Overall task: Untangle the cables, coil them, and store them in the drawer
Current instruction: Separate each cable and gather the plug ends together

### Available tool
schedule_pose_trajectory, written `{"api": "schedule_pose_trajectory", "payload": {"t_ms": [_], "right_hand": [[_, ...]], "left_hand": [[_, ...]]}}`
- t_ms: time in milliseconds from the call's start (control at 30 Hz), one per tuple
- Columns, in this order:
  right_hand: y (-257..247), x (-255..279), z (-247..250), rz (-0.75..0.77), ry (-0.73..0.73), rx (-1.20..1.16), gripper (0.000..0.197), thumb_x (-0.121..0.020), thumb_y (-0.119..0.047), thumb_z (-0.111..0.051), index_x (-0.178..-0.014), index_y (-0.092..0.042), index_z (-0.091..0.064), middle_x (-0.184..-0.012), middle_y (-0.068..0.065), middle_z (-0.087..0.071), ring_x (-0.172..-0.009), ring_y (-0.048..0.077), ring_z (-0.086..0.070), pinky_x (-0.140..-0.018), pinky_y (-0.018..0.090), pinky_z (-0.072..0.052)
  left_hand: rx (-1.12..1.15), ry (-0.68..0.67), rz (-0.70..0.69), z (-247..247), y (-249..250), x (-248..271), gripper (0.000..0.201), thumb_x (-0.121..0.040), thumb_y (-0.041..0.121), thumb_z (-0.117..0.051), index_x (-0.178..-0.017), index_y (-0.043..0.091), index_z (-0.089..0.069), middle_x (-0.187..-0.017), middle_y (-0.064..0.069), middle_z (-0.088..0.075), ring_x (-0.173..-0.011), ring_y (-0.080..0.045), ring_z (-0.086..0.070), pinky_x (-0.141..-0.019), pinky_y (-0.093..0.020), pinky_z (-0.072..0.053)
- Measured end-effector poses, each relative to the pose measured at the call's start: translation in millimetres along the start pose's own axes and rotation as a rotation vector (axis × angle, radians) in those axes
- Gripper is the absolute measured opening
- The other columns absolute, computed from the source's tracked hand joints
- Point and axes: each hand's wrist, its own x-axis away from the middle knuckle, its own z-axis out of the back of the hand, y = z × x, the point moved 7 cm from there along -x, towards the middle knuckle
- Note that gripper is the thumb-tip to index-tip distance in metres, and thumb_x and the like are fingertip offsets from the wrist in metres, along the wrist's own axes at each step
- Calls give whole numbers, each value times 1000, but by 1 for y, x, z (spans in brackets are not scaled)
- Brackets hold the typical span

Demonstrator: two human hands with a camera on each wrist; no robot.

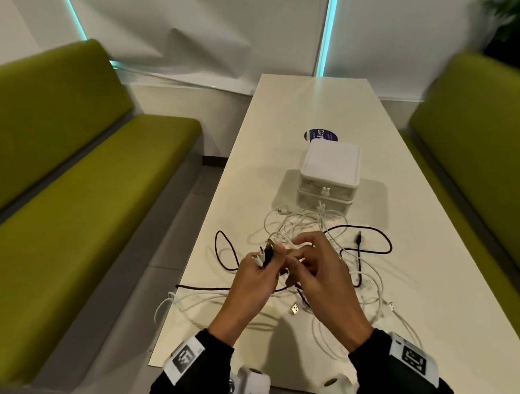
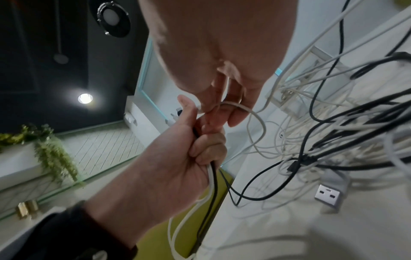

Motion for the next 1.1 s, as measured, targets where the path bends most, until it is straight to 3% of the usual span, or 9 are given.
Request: {"api": "schedule_pose_trajectory", "payload": {"t_ms": [133,300,467,567,700,767,867,967,1100], "right_hand": [[2,0,4,-21,-25,-95,7,-89,-9,-67,-89,-13,-73,-80,6,-73,-69,32,-65,-71,42,-54],[7,-2,2,-32,-80,-124,8,-89,-11,-67,-91,-14,-74,-83,9,-73,-76,36,-65,-75,51,-53],[0,-2,-7,92,-149,171,27,-84,-42,-64,-83,-17,-53,-67,6,-59,-63,24,-57,-63,45,-49],[-5,-5,-8,181,-146,337,32,-86,-46,-59,-69,-20,-52,-64,-3,-57,-62,15,-54,-62,39,-47],[-21,-13,-5,253,-94,349,35,-90,-43,-53,-70,-15,-61,-72,0,-65,-70,17,-62,-64,38,-48],[-30,-13,-5,283,-74,362,37,-88,-42,-51,-69,-12,-61,-67,-1,-61,-67,15,-58,-65,37,-46],[-45,-13,-8,328,-67,382,24,-83,-31,-55,-68,-13,-58,-64,-4,-57,-65,10,-52,-63,31,-42],[-48,-13,-12,339,-95,388,26,-84,-33,-54,-70,-11,-60,-67,-4,-57,-69,12,-53,-67,31,-42],[-32,-11,-18,285,-144,428,30,-90,-42,-51,-77,-16,-59,-77,-2,-62,-80,16,-58,-72,37,-46]], "left_hand": [[-52,12,-11,-1,-6,0,50,-76,69,-46,-48,27,-45,-47,6,-33,-43,-8,-28,-47,-23,-24],[29,44,-37,-3,1,4,43,-82,61,-46,-61,23,-48,-47,11,-45,-45,-1,-42,-49,-12,-34],[179,127,-199,3,23,11,35,-92,34,-50,-103,7,-69,-88,9,-68,-84,-2,-66,-68,-11,-50],[167,132,-291,11,40,19,38,-98,29,-41,-106,8,-72,-102,3,-69,-94,-2,-64,-76,-10,-48],[192,181,-391,29,69,28,55,-98,48,-33,-89,11,-73,-78,0,-73,-83,-11,-69,-81,-16,-49],[238,166,-436,33,88,32,58,-95,55,-34,-74,14,-70,-55,-2,-59,-61,-22,-62,-73,-30,-54],[323,108,-457,37,105,37,59,-90,62,-35,-63,18,-65,-48,13,-50,-46,-29,-41,-65,-65,-47],[417,54,-488,41,113,42,56,-87,64,-38,-61,24,-65,-47,14,-41,-44,-12,-35,-53,-46,-41],[435,16,-550,46,125,50,53,-87,61,-36,-57,27,-63,-48,15,-39,-43,-8,-30,-48,-23,-33]]}}
